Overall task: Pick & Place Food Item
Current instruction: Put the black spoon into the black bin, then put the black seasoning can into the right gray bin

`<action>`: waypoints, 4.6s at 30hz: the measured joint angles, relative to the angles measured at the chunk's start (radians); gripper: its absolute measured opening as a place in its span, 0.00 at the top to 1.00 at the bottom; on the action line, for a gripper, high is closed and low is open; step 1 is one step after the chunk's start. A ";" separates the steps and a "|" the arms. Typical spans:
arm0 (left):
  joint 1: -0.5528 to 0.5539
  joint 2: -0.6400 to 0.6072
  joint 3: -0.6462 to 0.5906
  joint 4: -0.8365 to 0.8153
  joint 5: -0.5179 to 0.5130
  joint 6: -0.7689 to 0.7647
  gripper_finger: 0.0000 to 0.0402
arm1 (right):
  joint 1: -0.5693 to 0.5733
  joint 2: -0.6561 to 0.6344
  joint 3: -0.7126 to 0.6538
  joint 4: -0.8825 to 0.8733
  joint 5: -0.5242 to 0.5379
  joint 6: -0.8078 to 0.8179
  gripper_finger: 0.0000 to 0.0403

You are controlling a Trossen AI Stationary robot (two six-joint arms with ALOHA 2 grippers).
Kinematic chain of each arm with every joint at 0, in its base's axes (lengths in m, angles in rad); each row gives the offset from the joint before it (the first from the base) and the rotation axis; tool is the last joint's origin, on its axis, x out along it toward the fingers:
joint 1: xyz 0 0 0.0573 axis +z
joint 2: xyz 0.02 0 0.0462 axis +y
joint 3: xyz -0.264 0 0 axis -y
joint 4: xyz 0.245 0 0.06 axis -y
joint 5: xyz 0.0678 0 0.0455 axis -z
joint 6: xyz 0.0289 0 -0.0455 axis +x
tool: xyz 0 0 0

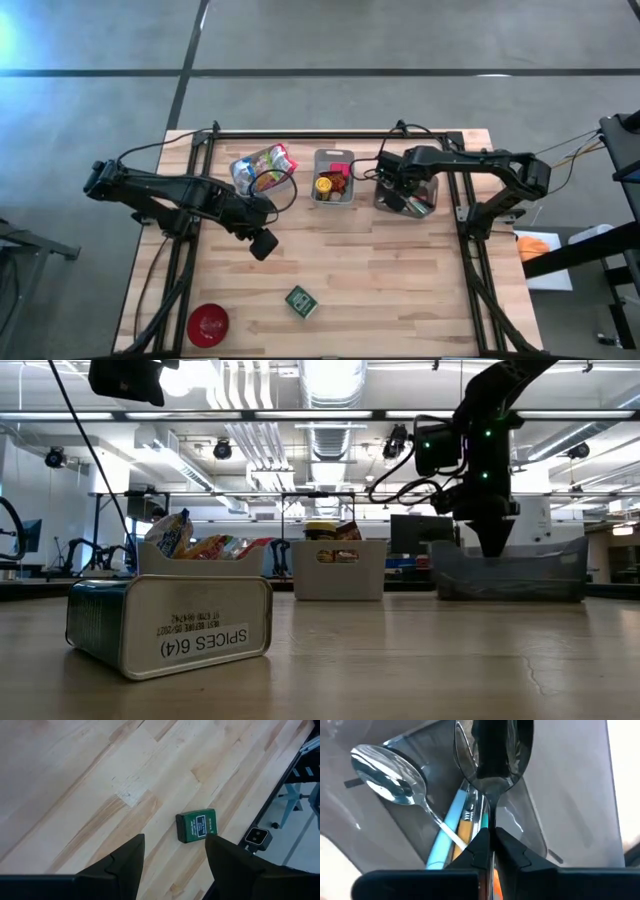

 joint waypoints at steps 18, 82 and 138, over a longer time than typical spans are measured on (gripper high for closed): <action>-0.001 0.000 0.000 0.006 0.002 -0.029 0.47 | 0.004 -0.004 0.139 -0.106 -0.071 0.023 0.44; -0.134 0.384 0.094 0.355 0.137 0.942 0.47 | 0.461 -0.085 0.312 -0.160 -0.098 0.127 0.44; -0.239 0.456 -0.247 0.760 0.003 0.977 0.09 | 0.461 -0.084 0.312 -0.108 -0.098 0.126 0.44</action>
